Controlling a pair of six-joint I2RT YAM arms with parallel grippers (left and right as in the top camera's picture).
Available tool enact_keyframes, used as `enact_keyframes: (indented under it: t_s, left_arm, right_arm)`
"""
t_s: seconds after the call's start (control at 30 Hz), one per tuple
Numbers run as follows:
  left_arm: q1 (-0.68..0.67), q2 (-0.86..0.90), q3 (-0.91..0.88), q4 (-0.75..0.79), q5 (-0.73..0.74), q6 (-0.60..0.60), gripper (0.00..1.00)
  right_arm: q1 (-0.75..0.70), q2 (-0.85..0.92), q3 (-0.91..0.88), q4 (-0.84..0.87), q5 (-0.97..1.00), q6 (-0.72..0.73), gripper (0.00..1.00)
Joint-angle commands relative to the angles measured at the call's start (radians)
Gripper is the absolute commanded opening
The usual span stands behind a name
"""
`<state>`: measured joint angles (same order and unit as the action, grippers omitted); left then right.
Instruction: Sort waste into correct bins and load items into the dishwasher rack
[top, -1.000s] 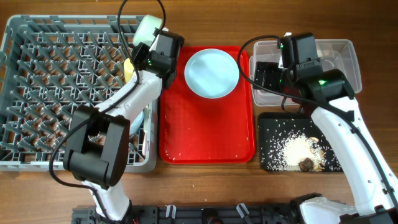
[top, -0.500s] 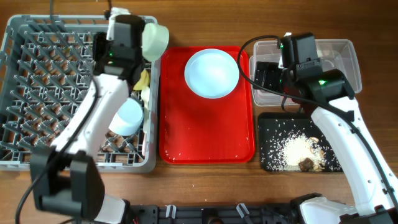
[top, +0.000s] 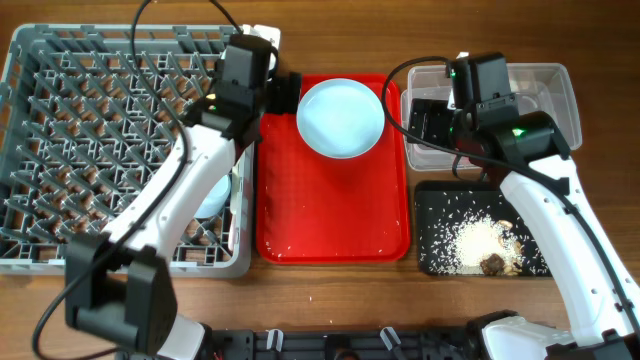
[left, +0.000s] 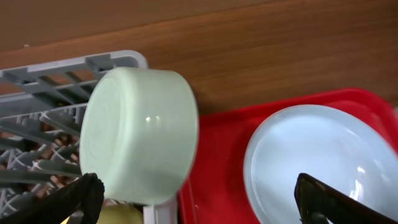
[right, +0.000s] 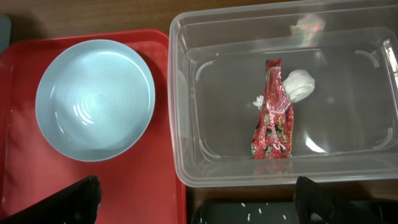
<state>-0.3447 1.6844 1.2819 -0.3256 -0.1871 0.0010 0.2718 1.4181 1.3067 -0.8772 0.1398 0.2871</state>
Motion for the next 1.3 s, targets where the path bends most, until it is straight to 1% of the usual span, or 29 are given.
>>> enact_keyframes:
  t_s: [0.0,0.1,0.17,0.23,0.37,0.4,0.43,0.53,0.6,0.67,0.73,0.8,0.93,0.97,1.0,1.1,1.17,1.2,1.27]
  left_arm:
    - [0.001,0.097,-0.006,0.059,-0.134,0.021,1.0]
    - [0.001,0.149,-0.006,0.127,-0.222,0.105,1.0]
    - [0.001,0.158,-0.006,0.144,-0.234,0.13,0.99]
    - [0.003,0.161,-0.006,0.151,-0.245,0.153,0.9]
    - [0.005,0.158,-0.006,0.179,-0.384,0.154,0.67]
    - [0.005,0.155,-0.006,0.18,-0.403,0.154,0.66]
    - [0.005,0.149,-0.006,0.18,-0.418,0.156,0.62]
    - [0.005,0.146,-0.006,0.181,-0.417,0.183,0.43]
    - [0.005,0.146,-0.006,0.18,-0.417,0.183,0.36]
    - [0.005,0.146,-0.006,0.187,-0.422,0.183,0.35]
    - [0.007,0.146,-0.006,0.217,-0.482,0.183,0.33]
    - [0.007,0.146,-0.006,0.218,-0.488,0.183,0.31]
    - [0.007,0.146,-0.006,0.218,-0.489,0.183,0.22]
    - [0.007,0.146,-0.006,0.218,-0.494,0.183,0.19]
    - [0.007,0.146,-0.006,0.219,-0.496,0.183,0.13]
    - [0.007,0.146,-0.006,0.257,-0.53,0.191,0.09]
    - [0.007,0.146,-0.006,0.32,-0.594,0.252,0.06]
    - [0.007,0.146,-0.006,0.353,-0.612,0.312,0.04]
    - [0.01,0.146,-0.006,0.406,-0.628,0.442,0.04]
  right_arm:
    - [-0.003,0.005,0.011,0.001,0.017,0.004,1.0]
    - [-0.003,0.005,0.011,0.001,0.017,0.004,1.0]
    - [-0.003,0.005,0.011,0.001,0.017,0.004,1.0]
    - [-0.003,0.005,0.011,0.001,0.017,0.004,1.0]
    - [-0.003,0.005,0.01,0.001,0.017,0.004,1.0]
    - [-0.003,0.005,0.01,0.001,0.017,0.004,1.0]
    - [-0.003,0.005,0.01,0.001,0.017,0.004,0.99]
    - [-0.003,0.005,0.011,0.001,0.017,0.004,1.0]
    - [-0.003,0.005,0.01,0.002,0.017,0.004,1.0]
    - [-0.003,0.005,0.01,0.001,0.017,0.004,1.0]
    - [-0.003,0.005,0.01,0.001,0.017,0.004,1.0]
    - [-0.003,0.005,0.011,0.001,0.017,0.004,1.0]
    - [-0.003,0.005,0.011,0.001,0.017,0.004,1.0]
    - [-0.003,0.005,0.01,0.001,0.017,0.004,1.0]
    - [-0.003,0.005,0.01,0.001,0.017,0.004,1.0]
    - [-0.003,0.005,0.011,0.001,0.017,0.003,1.0]
    - [-0.003,0.005,0.011,0.001,0.017,0.004,1.0]
    - [-0.003,0.005,0.01,0.001,0.017,0.004,1.0]
    - [-0.003,0.005,0.01,0.001,0.017,0.004,1.0]
